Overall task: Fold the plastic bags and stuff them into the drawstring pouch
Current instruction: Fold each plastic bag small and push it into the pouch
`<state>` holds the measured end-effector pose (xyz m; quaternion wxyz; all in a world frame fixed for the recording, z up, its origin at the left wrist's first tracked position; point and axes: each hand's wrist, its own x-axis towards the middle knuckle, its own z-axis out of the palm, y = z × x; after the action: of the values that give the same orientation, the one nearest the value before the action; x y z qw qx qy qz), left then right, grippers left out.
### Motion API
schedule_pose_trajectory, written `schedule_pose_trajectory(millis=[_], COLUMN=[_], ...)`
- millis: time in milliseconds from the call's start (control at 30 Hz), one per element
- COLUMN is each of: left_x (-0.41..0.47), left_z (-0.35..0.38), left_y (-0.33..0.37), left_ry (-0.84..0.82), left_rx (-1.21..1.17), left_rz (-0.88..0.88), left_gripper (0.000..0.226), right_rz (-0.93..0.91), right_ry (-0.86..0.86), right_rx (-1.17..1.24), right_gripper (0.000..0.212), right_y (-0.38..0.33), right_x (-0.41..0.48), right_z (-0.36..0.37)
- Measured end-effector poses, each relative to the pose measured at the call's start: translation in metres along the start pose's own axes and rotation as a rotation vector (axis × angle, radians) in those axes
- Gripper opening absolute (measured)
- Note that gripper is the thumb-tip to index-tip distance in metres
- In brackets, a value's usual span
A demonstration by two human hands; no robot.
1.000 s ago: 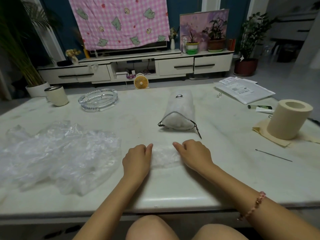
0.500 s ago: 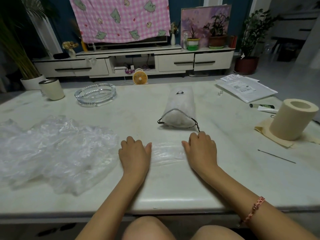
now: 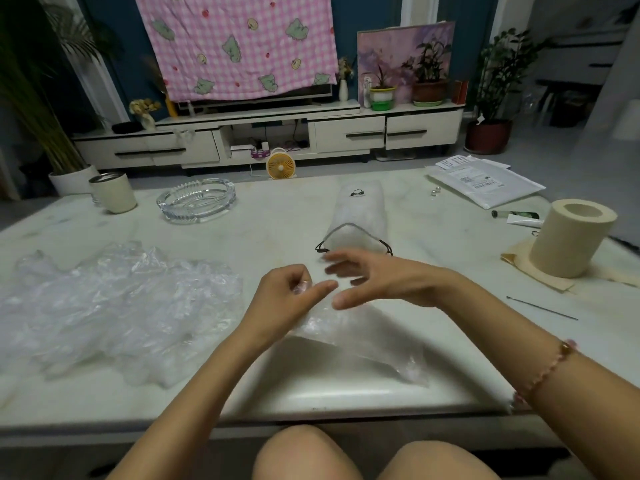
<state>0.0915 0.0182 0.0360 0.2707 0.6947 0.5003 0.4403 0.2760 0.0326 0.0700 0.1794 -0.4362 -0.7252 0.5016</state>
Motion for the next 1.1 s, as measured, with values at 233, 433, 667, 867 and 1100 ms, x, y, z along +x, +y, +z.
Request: schedule_pose_trajectory(millis=[233,433,667,867,1100], left_x=[0.004,0.001,-0.004,-0.007,-0.009], left_z=[-0.037,-0.008,0.071,0.074,0.066], left_y=[0.006,0.013,0.019,0.020,0.024], left_ry=[0.084,0.211,0.118,0.140,0.049], left_rx=[0.442,-0.442,-0.721,-0.553,-1.023], left_rz=[0.065,-0.554,-0.647,-0.442,-0.747], left_gripper=[0.034,0.054,0.016,0.010,0.031], right_rz=[0.015,-0.009,0.023,0.011,-0.064], right_ry=[-0.114,0.216,0.331,0.290,0.354], right_rx=[0.076,0.328,0.463,0.532,0.233], right_gripper=[0.018,0.027,0.014,0.028,0.053], right_y=[0.004,0.026,0.044,0.036,0.031], right_x=[-0.004,-0.009,-0.022,-0.020,-0.017], right_z=[0.015,0.022,0.006,-0.006,-0.003])
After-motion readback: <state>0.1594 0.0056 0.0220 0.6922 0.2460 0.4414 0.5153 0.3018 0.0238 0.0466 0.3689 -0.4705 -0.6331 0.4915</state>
